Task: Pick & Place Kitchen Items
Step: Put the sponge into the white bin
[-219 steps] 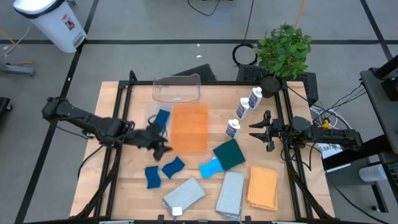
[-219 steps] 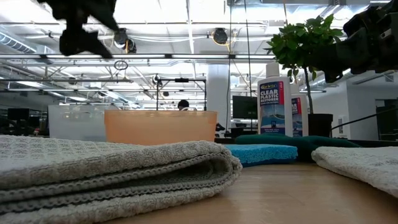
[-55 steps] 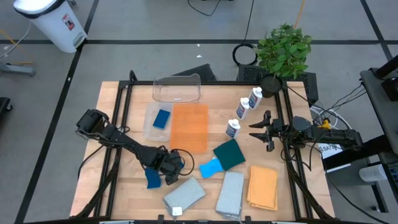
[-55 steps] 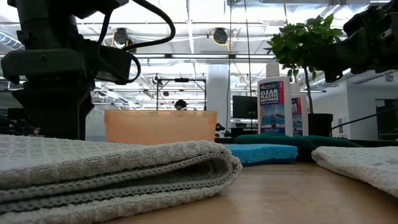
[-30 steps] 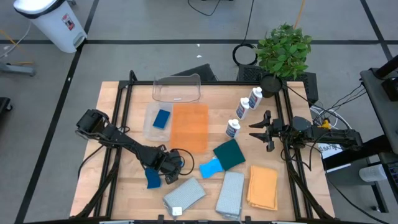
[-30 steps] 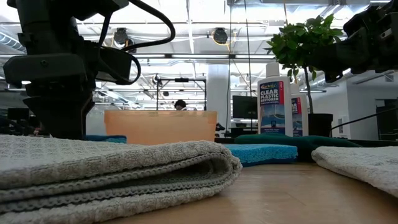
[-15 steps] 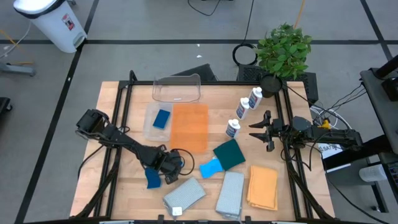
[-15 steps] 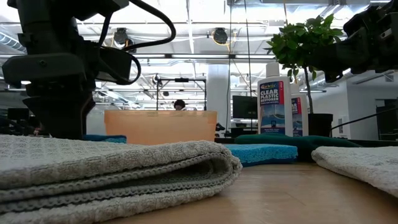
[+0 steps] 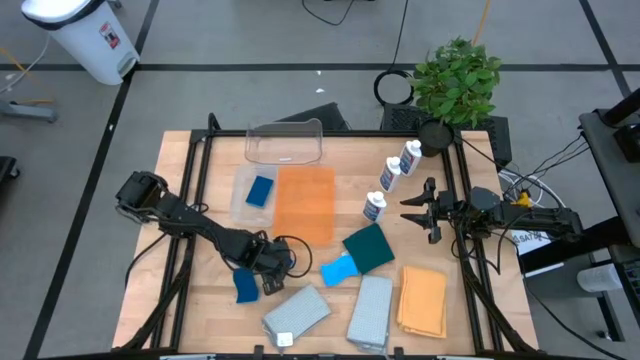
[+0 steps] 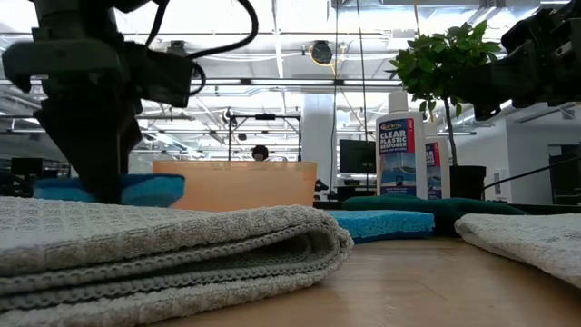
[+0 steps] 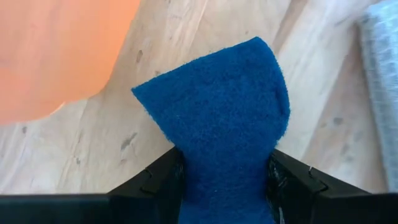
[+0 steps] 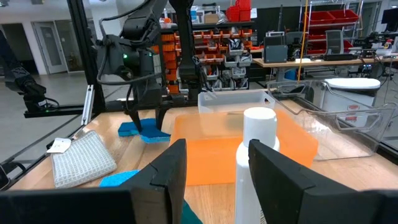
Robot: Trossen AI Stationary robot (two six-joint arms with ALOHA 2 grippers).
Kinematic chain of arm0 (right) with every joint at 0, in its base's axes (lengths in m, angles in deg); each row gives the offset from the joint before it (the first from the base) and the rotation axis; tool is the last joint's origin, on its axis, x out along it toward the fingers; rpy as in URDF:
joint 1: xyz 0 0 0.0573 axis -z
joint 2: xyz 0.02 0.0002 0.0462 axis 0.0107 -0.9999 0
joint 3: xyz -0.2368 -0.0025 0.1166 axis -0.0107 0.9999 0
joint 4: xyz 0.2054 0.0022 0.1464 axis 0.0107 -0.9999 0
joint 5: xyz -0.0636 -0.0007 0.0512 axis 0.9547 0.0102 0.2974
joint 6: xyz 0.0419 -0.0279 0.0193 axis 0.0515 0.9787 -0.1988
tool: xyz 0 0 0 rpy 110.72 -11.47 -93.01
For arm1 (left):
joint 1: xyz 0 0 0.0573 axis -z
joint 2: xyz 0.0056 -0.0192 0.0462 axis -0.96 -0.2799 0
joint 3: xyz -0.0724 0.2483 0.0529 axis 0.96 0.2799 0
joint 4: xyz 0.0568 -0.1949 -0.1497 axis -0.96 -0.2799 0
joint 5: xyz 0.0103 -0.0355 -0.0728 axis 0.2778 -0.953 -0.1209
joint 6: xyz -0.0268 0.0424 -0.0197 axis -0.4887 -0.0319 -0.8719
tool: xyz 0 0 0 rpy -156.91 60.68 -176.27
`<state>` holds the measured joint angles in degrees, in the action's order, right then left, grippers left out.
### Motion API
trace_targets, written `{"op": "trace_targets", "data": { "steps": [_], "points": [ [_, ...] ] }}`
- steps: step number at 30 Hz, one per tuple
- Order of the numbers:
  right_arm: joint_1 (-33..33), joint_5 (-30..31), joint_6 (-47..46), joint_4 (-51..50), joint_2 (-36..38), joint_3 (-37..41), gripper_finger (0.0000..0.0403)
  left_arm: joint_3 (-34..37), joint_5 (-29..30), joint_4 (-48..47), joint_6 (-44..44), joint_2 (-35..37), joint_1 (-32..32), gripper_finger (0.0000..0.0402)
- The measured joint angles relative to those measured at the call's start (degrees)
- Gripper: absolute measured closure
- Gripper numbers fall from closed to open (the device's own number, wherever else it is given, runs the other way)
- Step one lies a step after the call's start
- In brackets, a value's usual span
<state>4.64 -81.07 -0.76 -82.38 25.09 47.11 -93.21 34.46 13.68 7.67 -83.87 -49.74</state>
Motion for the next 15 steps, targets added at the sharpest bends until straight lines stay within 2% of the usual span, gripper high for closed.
{"op": "trace_targets", "data": {
  "steps": [15],
  "points": [
    [-0.02, 0.00, 0.01, 0.00, -0.02, 0.02, 0.0257, -0.04, -2.76, -0.20, 0.01, 4.69, 0.10, 0.0213]
  ]
}}
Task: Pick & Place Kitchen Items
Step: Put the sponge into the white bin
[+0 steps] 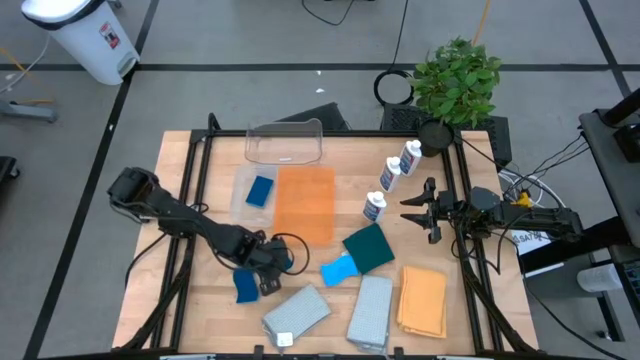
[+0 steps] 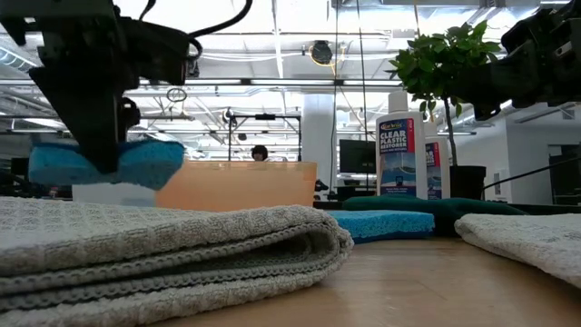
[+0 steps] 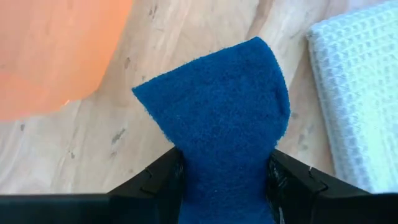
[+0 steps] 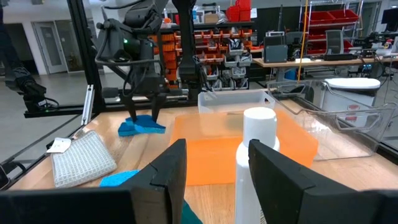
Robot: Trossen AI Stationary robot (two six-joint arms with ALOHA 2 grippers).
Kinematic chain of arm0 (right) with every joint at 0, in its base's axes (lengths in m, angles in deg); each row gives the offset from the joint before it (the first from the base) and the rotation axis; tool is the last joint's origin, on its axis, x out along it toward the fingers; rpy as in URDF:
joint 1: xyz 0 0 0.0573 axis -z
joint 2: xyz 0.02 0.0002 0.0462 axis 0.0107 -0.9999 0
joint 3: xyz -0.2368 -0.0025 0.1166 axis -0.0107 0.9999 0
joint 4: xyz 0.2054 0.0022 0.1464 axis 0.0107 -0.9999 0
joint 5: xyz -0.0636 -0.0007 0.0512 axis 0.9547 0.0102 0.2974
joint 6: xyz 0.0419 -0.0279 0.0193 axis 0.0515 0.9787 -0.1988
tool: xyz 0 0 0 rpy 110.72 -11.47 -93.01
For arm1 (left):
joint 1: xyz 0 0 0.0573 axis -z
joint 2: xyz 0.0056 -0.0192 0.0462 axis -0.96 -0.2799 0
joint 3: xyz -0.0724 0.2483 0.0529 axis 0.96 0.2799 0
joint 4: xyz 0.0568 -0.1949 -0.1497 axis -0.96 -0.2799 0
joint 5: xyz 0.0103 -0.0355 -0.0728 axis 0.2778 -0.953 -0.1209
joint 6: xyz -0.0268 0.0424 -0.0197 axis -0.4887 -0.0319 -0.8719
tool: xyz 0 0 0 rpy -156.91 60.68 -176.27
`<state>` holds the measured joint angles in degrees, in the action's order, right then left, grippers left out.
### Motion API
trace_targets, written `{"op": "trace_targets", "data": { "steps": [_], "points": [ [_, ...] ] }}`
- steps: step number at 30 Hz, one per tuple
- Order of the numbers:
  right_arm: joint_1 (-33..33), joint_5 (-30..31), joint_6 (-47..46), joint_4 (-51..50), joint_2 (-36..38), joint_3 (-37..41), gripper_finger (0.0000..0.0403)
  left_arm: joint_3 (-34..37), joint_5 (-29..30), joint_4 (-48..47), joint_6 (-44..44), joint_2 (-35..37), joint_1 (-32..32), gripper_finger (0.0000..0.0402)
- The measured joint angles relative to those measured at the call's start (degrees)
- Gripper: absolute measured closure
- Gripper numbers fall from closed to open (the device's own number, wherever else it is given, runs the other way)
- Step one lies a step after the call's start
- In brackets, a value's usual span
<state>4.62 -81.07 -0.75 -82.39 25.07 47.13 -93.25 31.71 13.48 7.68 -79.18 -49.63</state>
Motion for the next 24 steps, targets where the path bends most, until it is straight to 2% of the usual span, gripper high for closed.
{"op": "trace_targets", "data": {
  "steps": [8, 24],
  "points": [
    [0.02, 0.02, 0.00, -0.02, 0.00, -0.02, 0.0257, -0.04, 1.04, 0.02, 2.51, 5.08, 1.98, 0.0213],
    [0.02, 0.00, 0.01, -0.02, 0.00, 0.00, 0.0256, -0.04, 16.03, -1.29, 3.31, 16.41, 10.58, 0.0213]
  ]
}}
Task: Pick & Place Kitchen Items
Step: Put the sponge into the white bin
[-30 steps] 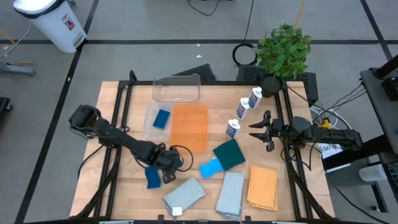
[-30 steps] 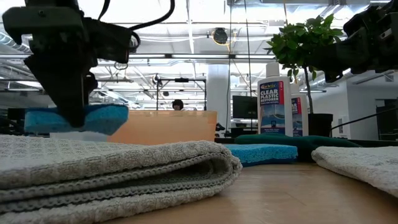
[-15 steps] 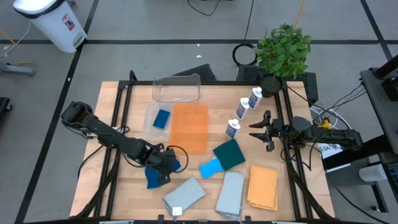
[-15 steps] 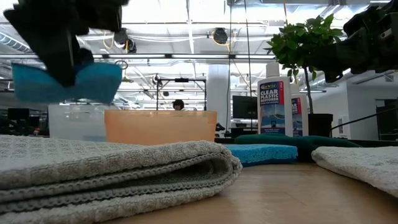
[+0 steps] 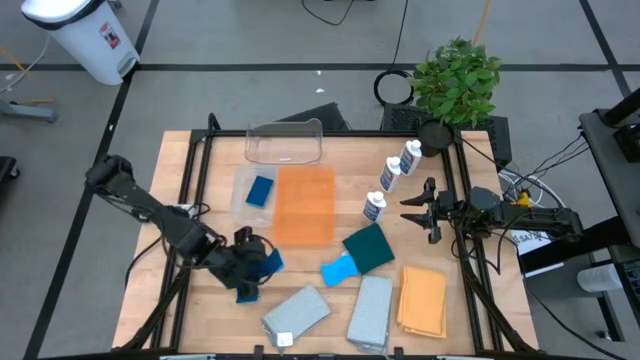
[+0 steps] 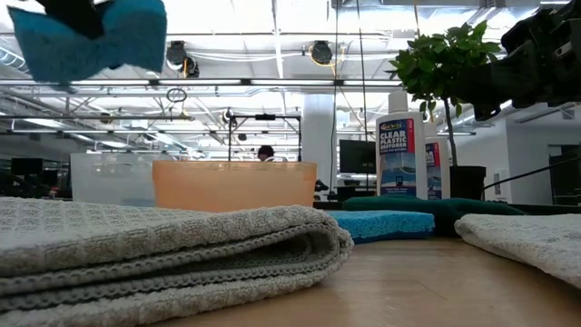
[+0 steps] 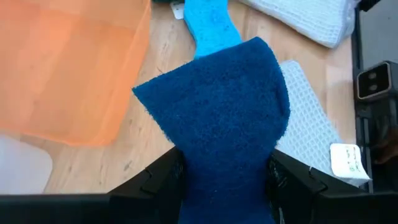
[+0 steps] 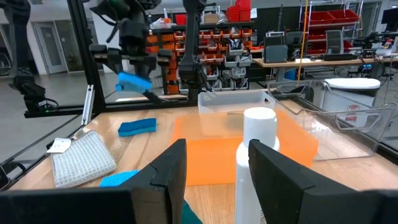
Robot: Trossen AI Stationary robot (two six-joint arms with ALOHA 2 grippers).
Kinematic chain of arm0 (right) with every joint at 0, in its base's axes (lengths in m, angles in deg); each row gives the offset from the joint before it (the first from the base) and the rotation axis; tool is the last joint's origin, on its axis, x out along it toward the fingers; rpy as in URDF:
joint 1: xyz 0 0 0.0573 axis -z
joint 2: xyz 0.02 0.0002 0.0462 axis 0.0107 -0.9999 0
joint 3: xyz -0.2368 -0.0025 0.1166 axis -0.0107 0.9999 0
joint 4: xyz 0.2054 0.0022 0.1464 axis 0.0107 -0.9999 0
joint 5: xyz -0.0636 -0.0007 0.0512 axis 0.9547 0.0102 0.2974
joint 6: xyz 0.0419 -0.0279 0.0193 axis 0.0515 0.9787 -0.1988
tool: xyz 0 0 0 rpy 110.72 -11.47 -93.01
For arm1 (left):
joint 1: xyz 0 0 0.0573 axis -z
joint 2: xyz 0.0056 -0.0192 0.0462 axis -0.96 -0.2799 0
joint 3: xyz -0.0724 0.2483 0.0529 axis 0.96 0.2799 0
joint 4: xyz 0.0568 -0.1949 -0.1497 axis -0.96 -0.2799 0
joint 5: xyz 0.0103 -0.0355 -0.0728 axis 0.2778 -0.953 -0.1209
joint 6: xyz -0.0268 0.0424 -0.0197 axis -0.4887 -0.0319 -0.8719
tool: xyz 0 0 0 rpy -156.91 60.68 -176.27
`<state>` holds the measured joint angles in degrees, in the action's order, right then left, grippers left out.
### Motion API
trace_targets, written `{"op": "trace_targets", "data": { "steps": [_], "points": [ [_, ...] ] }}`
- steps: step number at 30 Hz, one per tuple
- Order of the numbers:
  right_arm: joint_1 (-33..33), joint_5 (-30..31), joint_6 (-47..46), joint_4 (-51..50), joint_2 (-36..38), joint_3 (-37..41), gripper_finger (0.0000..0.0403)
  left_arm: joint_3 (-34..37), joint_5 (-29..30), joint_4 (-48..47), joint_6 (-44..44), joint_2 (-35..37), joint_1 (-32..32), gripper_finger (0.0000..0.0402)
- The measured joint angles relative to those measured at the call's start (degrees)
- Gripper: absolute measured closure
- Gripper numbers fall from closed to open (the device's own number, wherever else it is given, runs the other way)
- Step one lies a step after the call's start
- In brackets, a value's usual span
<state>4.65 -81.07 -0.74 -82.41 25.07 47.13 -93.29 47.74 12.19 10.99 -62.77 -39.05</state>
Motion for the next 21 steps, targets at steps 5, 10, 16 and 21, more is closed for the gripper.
{"op": "trace_targets", "data": {
  "steps": [5, 10, 16, 21],
  "points": [
    [-0.02, 0.02, 0.00, 0.00, 0.00, 0.00, 0.0257, 0.00, 3.05, 0.04, -0.03, 1.80, 1.89, 0.0213],
    [-0.02, 0.00, -0.01, 0.00, 0.00, -0.01, 0.0257, 0.00, 5.78, -0.37, 0.04, 3.83, 3.42, 0.0213],
    [-0.02, 0.00, -0.02, 0.01, 0.00, 0.00, 0.0257, -0.02, 11.91, -0.37, 2.25, 6.02, 4.92, 0.0213],
    [0.00, 0.02, 0.00, 0.00, 0.00, -0.02, 0.0257, -0.02, 15.89, -0.28, 3.36, 6.64, 5.29, 0.0213]
  ]
}}
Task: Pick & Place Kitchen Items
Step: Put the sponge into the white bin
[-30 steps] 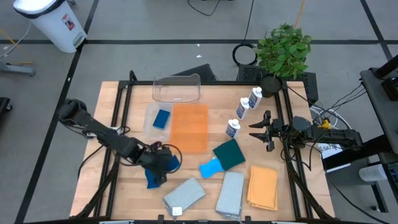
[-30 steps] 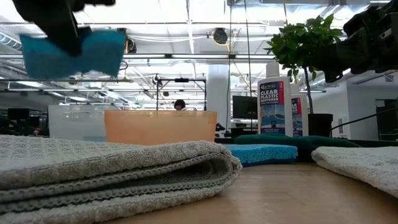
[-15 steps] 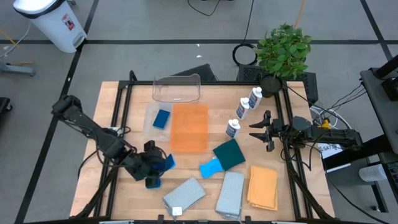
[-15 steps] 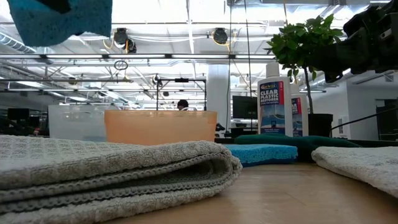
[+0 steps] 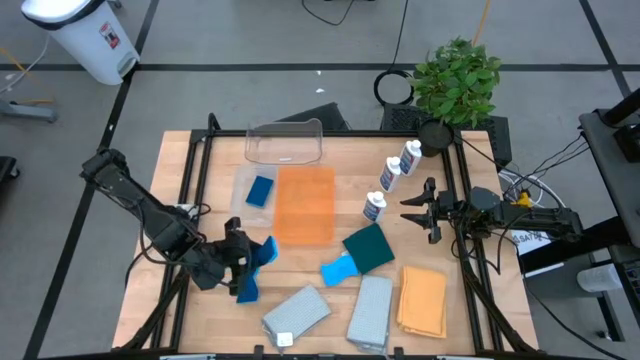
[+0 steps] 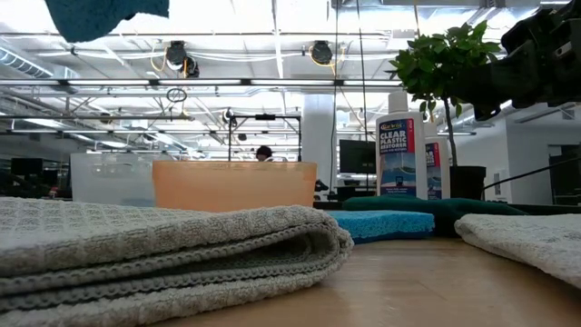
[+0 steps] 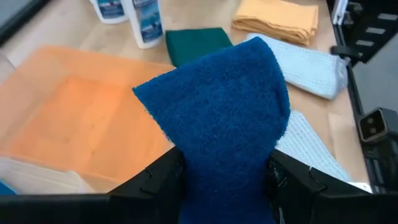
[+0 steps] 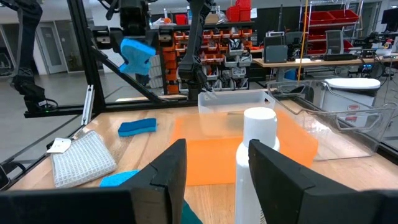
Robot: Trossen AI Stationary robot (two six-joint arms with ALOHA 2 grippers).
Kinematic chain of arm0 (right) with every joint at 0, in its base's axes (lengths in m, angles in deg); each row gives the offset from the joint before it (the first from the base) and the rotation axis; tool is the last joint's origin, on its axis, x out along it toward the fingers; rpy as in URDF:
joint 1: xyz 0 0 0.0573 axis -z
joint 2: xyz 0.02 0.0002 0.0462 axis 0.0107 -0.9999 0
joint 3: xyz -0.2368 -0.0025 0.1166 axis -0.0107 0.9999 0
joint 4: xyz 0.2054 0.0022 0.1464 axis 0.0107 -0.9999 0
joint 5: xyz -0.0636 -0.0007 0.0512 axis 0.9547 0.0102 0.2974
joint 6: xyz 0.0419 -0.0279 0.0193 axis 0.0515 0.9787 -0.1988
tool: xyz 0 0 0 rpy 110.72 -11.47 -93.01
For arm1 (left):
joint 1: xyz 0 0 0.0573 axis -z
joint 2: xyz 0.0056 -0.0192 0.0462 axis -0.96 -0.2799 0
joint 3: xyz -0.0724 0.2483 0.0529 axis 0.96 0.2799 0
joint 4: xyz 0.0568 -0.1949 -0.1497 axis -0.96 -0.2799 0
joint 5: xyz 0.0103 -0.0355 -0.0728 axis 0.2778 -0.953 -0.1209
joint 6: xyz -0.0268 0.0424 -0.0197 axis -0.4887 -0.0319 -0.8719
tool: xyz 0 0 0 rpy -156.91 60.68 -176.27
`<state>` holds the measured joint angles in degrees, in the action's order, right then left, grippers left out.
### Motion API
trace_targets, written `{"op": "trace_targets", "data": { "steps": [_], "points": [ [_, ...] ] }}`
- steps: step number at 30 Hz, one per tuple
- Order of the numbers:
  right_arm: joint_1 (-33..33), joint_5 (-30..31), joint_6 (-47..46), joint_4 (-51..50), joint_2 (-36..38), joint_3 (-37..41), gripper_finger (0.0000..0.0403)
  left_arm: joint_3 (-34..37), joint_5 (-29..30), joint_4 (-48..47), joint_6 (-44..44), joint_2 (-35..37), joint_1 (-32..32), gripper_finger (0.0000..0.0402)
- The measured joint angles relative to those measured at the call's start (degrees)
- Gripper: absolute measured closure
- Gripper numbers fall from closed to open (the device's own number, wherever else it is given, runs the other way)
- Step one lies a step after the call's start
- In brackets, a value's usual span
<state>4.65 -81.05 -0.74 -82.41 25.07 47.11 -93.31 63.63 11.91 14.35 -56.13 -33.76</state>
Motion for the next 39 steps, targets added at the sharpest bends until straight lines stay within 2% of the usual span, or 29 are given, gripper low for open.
{"op": "trace_targets", "data": {
  "steps": [5, 12, 19, 29, 39],
  "points": [
    [0.00, -0.01, 0.00, 0.00, 0.00, 0.01, 0.0257, 1.37, -0.45, 3.51, 1.28, 0.02, -0.20, 0.0213],
    [0.00, -0.02, -0.02, 0.00, 0.00, 0.00, 0.0257, 8.54, -2.49, 10.91, 1.54, 0.33, -1.30, 0.0213],
    [-0.02, -0.02, -0.02, 0.00, 0.00, 0.02, 0.0257, 14.07, -1.78, 14.91, 3.83, 7.07, -3.12, 0.0213],
    [-0.02, 0.00, 0.00, 0.00, 0.00, 0.00, 0.0257, 18.52, 3.91, 15.38, 8.04, 20.61, -6.41, 0.0213],
    [0.00, -0.02, 0.00, 0.00, 0.00, 0.00, 0.0257, 18.53, 10.62, 14.90, 8.99, 24.37, -13.19, 0.0213]
  ]
}}
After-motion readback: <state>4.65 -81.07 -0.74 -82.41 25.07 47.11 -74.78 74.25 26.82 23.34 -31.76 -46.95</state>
